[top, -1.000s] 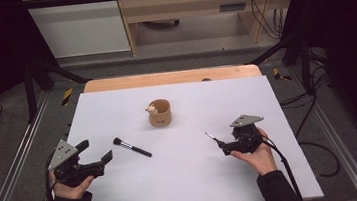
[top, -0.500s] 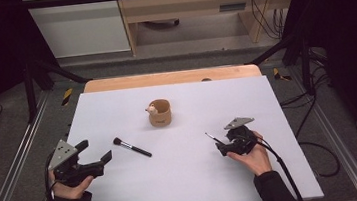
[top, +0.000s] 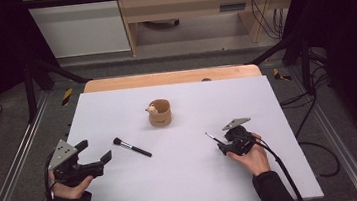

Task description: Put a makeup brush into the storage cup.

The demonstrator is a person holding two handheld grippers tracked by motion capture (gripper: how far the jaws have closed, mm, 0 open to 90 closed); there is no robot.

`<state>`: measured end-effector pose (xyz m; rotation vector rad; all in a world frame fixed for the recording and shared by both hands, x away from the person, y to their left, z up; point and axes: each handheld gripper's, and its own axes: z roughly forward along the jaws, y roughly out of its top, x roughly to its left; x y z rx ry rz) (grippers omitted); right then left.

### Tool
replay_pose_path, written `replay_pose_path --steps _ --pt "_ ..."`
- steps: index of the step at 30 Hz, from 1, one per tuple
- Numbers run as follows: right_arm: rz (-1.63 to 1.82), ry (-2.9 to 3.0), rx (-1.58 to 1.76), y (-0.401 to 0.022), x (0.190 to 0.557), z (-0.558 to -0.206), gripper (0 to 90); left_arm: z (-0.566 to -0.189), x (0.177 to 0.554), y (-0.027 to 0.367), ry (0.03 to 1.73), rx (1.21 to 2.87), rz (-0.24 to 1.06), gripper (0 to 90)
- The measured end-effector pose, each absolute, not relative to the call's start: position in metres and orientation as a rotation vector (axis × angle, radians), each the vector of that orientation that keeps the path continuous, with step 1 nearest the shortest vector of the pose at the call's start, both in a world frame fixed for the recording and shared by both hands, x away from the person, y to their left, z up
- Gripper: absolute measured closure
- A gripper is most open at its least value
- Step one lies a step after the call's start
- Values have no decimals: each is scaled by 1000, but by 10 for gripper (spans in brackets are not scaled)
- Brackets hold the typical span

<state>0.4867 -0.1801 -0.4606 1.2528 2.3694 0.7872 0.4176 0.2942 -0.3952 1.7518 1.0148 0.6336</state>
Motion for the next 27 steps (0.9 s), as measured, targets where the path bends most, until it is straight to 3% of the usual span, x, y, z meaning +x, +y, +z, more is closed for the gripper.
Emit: replay_pose_path --steps 15,27 --pt "772 2402 1297 -177 489 -465 719 -395 417 293 1012 1755 631 76" --pt "762 2398 1340 -177 489 -464 825 -395 417 293 1011 1754 632 76"
